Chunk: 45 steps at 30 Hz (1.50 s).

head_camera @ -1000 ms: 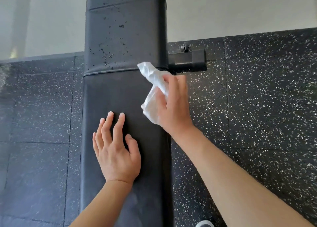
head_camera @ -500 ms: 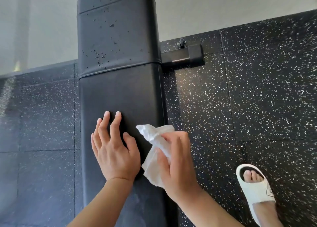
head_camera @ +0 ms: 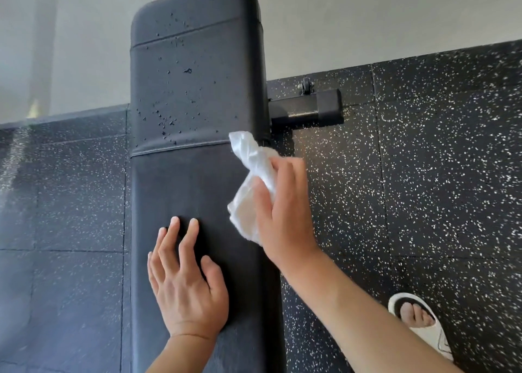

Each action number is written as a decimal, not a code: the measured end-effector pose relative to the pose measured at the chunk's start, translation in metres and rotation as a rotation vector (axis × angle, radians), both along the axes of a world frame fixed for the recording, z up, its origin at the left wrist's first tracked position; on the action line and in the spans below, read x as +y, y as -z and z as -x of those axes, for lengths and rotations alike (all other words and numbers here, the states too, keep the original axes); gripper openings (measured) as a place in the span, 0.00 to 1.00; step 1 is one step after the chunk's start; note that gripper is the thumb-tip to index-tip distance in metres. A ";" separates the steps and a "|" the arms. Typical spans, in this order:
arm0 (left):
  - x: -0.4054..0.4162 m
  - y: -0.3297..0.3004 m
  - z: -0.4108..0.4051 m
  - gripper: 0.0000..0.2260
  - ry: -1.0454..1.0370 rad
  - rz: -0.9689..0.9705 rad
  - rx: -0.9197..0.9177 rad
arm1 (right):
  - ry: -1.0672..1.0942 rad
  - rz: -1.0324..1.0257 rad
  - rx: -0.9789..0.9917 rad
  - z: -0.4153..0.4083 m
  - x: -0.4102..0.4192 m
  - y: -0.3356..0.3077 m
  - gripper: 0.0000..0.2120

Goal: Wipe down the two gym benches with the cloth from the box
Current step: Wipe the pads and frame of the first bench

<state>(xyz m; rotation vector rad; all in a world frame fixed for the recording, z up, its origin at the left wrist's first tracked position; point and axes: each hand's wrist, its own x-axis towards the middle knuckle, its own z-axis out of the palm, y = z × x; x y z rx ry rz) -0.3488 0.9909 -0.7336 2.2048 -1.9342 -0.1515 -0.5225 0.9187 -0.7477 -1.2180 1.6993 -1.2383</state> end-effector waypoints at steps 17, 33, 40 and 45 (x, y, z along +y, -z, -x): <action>0.001 0.000 0.000 0.26 0.012 0.024 0.016 | 0.065 -0.044 -0.057 -0.005 -0.001 0.007 0.14; 0.003 -0.003 0.002 0.25 0.012 0.057 0.048 | 0.003 -0.166 -0.100 -0.028 0.126 -0.001 0.19; 0.002 0.001 -0.002 0.25 0.025 0.064 0.023 | 0.087 -0.165 -0.003 -0.008 -0.005 -0.002 0.15; 0.002 0.003 -0.003 0.26 0.018 0.043 0.006 | 0.021 -0.147 0.013 -0.005 0.016 0.000 0.15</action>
